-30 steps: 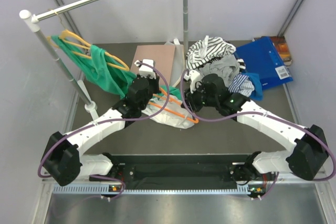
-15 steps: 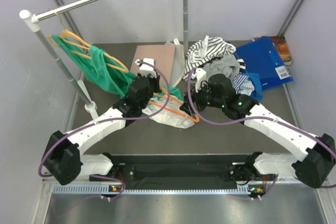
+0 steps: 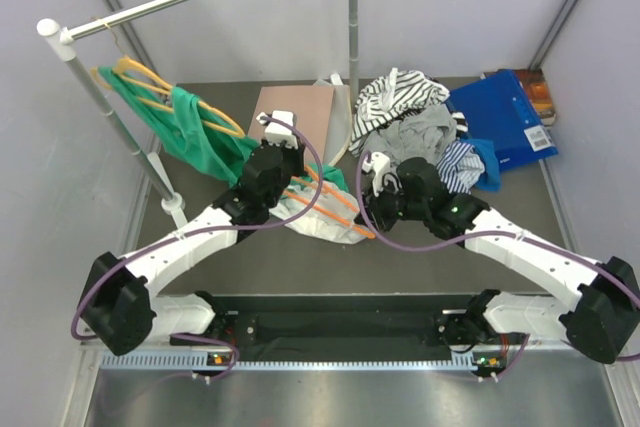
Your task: Place the tank top on the hanger
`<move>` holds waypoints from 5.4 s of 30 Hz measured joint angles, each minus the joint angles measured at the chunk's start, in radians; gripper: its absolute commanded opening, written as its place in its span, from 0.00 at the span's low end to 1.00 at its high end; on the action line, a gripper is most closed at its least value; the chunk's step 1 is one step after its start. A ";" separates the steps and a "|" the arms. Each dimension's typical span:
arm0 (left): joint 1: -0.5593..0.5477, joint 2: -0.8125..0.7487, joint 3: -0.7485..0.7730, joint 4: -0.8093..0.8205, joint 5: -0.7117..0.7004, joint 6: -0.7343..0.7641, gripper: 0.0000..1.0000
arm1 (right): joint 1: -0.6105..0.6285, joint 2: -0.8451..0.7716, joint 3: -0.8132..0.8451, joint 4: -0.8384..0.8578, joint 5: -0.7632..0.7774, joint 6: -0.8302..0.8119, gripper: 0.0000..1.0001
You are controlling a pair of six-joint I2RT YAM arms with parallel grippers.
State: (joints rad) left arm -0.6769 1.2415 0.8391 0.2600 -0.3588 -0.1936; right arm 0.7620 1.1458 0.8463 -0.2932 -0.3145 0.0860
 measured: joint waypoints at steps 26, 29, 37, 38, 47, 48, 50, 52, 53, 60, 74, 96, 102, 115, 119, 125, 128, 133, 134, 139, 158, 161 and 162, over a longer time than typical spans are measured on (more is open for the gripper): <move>0.012 -0.150 -0.042 -0.032 -0.104 0.015 0.99 | 0.001 -0.317 0.030 -0.242 0.068 0.004 0.00; 0.017 -0.187 -0.067 -0.021 -0.054 0.020 0.99 | 0.002 -0.317 0.050 -0.271 0.097 0.004 0.00; 0.046 -0.266 -0.109 -0.007 0.130 0.083 0.99 | -0.007 -0.317 0.052 -0.310 0.123 0.014 0.00; 0.049 -0.272 -0.109 -0.008 0.152 0.089 0.99 | -0.014 -0.316 0.052 -0.322 0.135 0.020 0.00; 0.055 -0.291 -0.100 -0.061 0.302 0.088 0.99 | -0.139 -0.283 0.052 -0.343 0.089 0.026 0.00; 0.055 -0.291 -0.097 -0.068 0.297 0.088 0.99 | -0.146 -0.285 0.052 -0.343 0.082 0.026 0.00; 0.055 -0.290 -0.089 -0.088 0.272 0.089 0.99 | -0.156 -0.286 0.052 -0.343 0.068 0.024 0.00; 0.055 -0.290 -0.087 -0.098 0.244 0.089 0.99 | -0.160 -0.289 0.052 -0.344 0.055 0.021 0.00; 0.055 -0.290 -0.086 -0.103 0.229 0.089 0.99 | -0.162 -0.290 0.052 -0.343 0.048 0.021 0.00; 0.059 -0.269 -0.085 -0.102 0.163 0.089 0.99 | -0.165 -0.307 0.052 -0.344 0.007 0.018 0.00; 0.078 -0.218 -0.085 -0.071 0.132 0.089 0.99 | -0.168 -0.332 0.052 -0.344 -0.029 0.018 0.00; 0.102 -0.157 -0.085 0.020 0.134 0.065 0.99 | -0.170 -0.367 0.052 -0.341 -0.062 0.028 0.00; 0.106 -0.137 -0.085 0.059 0.130 0.043 0.99 | -0.170 -0.367 0.052 -0.320 -0.091 0.056 0.00; 0.107 -0.060 -0.086 0.140 0.100 -0.001 0.99 | -0.170 -0.383 0.052 -0.297 -0.141 0.116 0.00; 0.107 -0.056 -0.086 0.153 0.097 -0.013 0.99 | -0.170 -0.385 0.052 -0.285 -0.148 0.127 0.00; 0.107 -0.059 -0.086 0.141 0.079 -0.015 0.99 | -0.170 -0.370 0.052 -0.284 -0.097 0.127 0.00; 0.107 -0.078 -0.085 0.096 0.070 -0.013 0.99 | -0.170 -0.340 0.052 -0.283 -0.035 0.125 0.00; 0.106 -0.141 -0.085 0.024 0.062 -0.002 0.99 | -0.170 -0.279 0.100 -0.320 0.068 0.114 0.00; 0.106 -0.151 -0.086 0.011 0.063 0.002 0.99 | -0.170 -0.273 0.121 -0.335 0.084 0.107 0.00; 0.106 -0.173 -0.093 -0.032 0.041 0.021 0.99 | -0.170 -0.270 0.266 -0.436 0.158 0.069 0.00; 0.106 -0.257 -0.207 -0.091 -0.241 0.038 0.99 | -0.170 -0.195 0.647 -0.450 0.225 -0.037 0.00; 0.106 -0.287 -0.208 -0.112 -0.237 0.026 0.99 | -0.168 -0.127 0.687 -0.379 0.209 -0.048 0.00; 0.106 -0.295 -0.208 -0.115 -0.236 0.021 0.99 | -0.162 -0.103 0.697 -0.357 0.208 -0.052 0.00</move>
State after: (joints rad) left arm -0.5709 0.9463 0.6312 0.1448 -0.5949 -0.1726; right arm 0.5999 1.0424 1.5436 -0.6502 -0.1062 0.0338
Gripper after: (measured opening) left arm 0.991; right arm 0.030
